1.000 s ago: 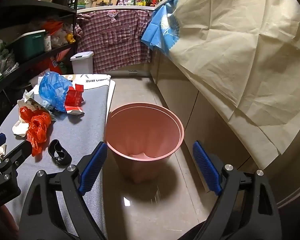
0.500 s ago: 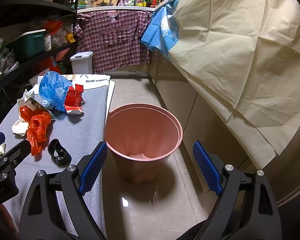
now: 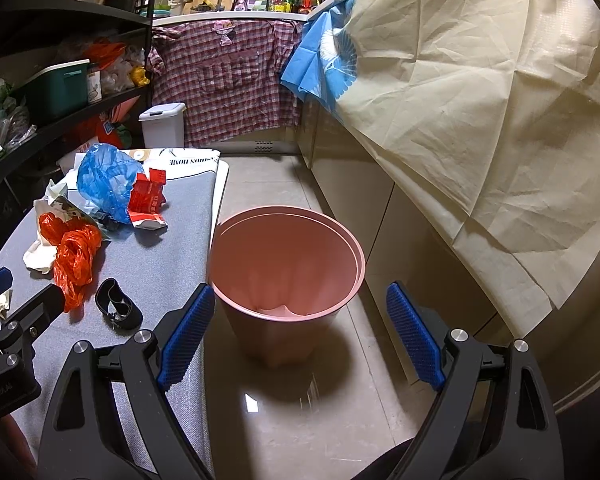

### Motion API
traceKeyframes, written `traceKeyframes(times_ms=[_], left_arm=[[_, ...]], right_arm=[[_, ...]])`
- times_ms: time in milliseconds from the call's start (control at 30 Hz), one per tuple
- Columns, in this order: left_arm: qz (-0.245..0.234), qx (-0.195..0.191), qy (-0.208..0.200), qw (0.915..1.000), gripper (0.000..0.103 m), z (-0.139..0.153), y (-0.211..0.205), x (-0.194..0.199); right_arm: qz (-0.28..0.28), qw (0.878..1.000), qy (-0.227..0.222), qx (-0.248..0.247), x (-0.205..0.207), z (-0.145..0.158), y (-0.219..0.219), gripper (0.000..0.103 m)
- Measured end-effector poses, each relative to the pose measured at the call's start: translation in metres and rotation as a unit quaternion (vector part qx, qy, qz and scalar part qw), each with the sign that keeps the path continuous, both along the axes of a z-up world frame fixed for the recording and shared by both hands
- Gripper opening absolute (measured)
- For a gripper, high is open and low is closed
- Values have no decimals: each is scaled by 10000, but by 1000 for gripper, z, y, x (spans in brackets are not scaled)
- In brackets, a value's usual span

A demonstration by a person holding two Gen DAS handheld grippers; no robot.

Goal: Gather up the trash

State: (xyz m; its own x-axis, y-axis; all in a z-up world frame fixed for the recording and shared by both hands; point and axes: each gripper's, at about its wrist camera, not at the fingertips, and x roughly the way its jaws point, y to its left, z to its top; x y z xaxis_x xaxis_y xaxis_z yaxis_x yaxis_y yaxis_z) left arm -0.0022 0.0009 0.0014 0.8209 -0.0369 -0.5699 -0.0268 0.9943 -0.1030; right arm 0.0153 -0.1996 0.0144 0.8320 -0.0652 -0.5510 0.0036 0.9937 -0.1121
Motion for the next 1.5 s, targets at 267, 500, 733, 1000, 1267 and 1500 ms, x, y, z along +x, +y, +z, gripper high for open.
traceKeyframes(times_ms=[267, 500, 733, 1000, 1267, 1500], left_arm=[[3, -7, -1, 10000, 95, 0, 0, 0], [-7, 3, -5, 10000, 95, -1, 0, -1], [-15, 7, -8, 10000, 95, 0, -1, -1], [-17, 5, -9, 10000, 95, 0, -2, -2], [-44, 15, -15, 10000, 95, 0, -4, -2], [-42, 13, -12, 10000, 95, 0, -5, -2]], right_arm=[[-8, 10000, 4, 5, 0, 0, -1, 86], [-10, 10000, 5, 5, 1, 0, -1, 86], [-9, 10000, 3, 2, 1, 0, -2, 86], [-10, 10000, 4, -1, 1, 0, -1, 86], [-10, 10000, 3, -4, 1, 0, -1, 86], [-12, 10000, 2, -1, 1, 0, -1, 86]])
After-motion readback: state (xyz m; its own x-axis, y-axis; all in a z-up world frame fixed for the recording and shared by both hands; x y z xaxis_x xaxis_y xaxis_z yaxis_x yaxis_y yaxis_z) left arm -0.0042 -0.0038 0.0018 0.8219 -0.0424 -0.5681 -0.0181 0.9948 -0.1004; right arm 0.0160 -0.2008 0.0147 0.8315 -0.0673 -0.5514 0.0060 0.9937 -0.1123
